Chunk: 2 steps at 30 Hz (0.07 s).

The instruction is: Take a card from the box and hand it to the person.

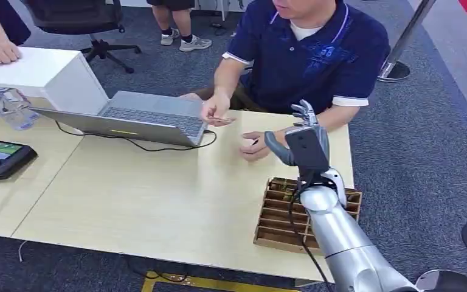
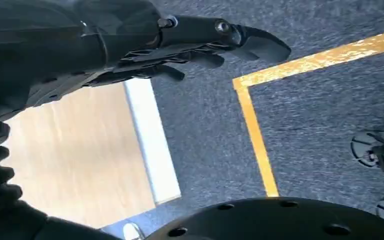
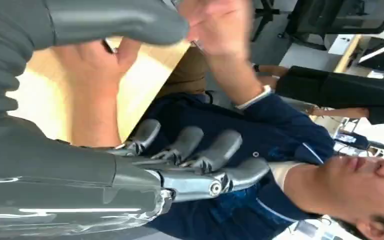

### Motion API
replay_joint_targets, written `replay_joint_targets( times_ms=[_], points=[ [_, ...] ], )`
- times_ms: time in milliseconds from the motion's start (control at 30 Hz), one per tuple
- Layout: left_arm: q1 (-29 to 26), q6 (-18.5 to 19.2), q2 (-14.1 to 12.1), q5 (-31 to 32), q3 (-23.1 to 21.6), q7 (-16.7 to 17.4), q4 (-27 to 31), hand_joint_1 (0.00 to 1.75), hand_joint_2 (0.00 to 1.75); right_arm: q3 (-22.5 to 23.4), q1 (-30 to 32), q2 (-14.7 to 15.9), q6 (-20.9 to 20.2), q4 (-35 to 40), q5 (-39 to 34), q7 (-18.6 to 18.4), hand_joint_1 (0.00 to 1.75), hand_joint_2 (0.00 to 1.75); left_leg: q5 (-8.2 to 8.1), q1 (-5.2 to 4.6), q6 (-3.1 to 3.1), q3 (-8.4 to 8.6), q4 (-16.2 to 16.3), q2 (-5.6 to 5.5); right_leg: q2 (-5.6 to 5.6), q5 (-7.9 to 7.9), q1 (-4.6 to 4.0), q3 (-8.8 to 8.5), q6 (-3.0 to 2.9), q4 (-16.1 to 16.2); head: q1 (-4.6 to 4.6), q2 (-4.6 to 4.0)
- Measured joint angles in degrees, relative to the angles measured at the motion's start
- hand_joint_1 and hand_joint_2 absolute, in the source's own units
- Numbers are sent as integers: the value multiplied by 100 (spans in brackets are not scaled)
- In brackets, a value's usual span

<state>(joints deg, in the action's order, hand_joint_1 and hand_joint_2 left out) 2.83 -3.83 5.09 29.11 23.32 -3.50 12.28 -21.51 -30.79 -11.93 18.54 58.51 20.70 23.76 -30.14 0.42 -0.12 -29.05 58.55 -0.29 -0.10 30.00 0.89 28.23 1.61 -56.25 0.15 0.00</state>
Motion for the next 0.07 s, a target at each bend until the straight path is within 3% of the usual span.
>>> replay_joint_targets(
  times_ms=[67],
  points=[
    [0,0,2,0,2,9,-2,0,0,0,1,2,48,4,-35,6,175,175,0,0,0,0,0,0,0,0,0,0,0,0,0,0]
  ],
)
